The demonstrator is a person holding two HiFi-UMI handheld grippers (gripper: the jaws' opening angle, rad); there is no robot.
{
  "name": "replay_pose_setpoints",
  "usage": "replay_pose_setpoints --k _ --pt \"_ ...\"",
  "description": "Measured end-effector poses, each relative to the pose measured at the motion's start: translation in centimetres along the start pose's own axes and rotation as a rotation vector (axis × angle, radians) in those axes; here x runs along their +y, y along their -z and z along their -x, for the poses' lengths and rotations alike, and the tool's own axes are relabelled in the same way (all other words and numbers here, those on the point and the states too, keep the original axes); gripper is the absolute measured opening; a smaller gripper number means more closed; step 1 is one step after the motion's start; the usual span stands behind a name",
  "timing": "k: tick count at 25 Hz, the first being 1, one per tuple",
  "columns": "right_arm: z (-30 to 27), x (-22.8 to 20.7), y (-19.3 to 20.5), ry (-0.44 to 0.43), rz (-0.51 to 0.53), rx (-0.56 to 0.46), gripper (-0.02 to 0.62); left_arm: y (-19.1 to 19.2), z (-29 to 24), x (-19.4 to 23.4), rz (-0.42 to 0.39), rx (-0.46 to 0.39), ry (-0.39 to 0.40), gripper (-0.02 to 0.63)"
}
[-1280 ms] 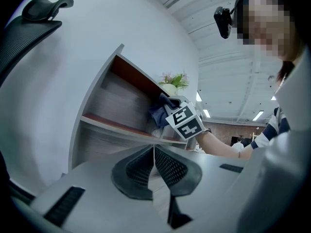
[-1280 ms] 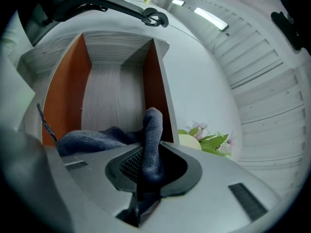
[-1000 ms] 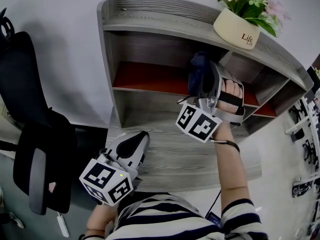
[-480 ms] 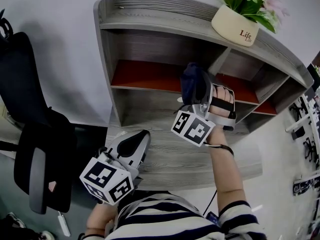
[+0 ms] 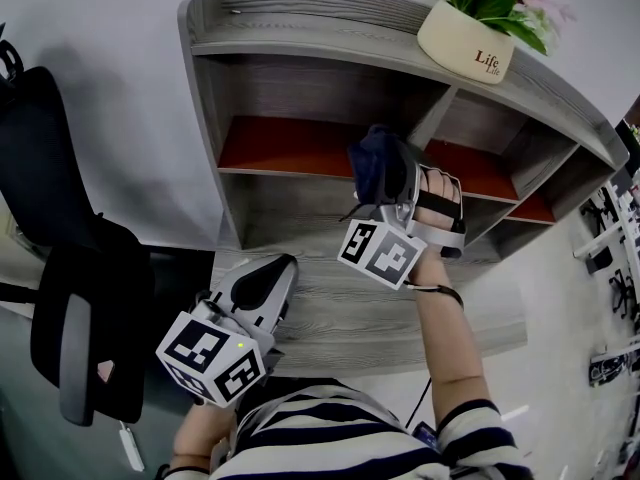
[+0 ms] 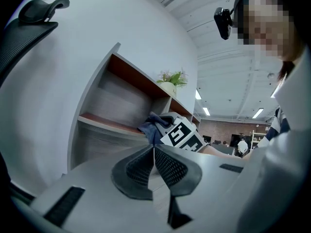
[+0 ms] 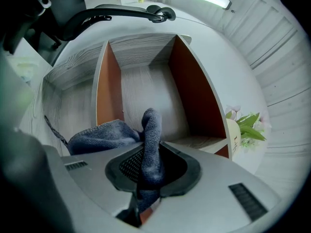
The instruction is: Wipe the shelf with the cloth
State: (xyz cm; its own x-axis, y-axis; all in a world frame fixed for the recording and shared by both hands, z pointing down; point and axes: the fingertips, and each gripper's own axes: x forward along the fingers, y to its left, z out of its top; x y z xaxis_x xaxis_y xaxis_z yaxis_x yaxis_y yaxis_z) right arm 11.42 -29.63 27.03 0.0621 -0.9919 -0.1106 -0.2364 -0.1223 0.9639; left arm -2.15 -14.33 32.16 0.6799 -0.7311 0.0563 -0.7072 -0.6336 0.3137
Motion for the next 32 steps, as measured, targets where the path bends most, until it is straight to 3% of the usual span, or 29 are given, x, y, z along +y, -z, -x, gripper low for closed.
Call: replay_pose_setpoints --k 7,12,20,32 --pt "1.7 -3.0 -1.3 0.028 -0.218 -0.105 0.071 -0.5 0.0 0.1 -0.006 -0.015 -0.015 0.021" --pt "2.9 -4.5 -1.4 0.030 -0.309 -0.139 0.072 -1.0 -0.4 0.2 -0.017 -0.025 -0.021 0.021" --pt "4.6 -4.9 -0.1 -0.001 -0.457 -0.150 0.072 -1.5 -1.1 0.2 -0.036 -0.026 -0.025 0.021" --pt "8.3 -5.4 1.2 -0.063 -0.807 -0.257 0.071 -1.3 -1.8 0.7 -0.042 -0.027 -0.048 0.021"
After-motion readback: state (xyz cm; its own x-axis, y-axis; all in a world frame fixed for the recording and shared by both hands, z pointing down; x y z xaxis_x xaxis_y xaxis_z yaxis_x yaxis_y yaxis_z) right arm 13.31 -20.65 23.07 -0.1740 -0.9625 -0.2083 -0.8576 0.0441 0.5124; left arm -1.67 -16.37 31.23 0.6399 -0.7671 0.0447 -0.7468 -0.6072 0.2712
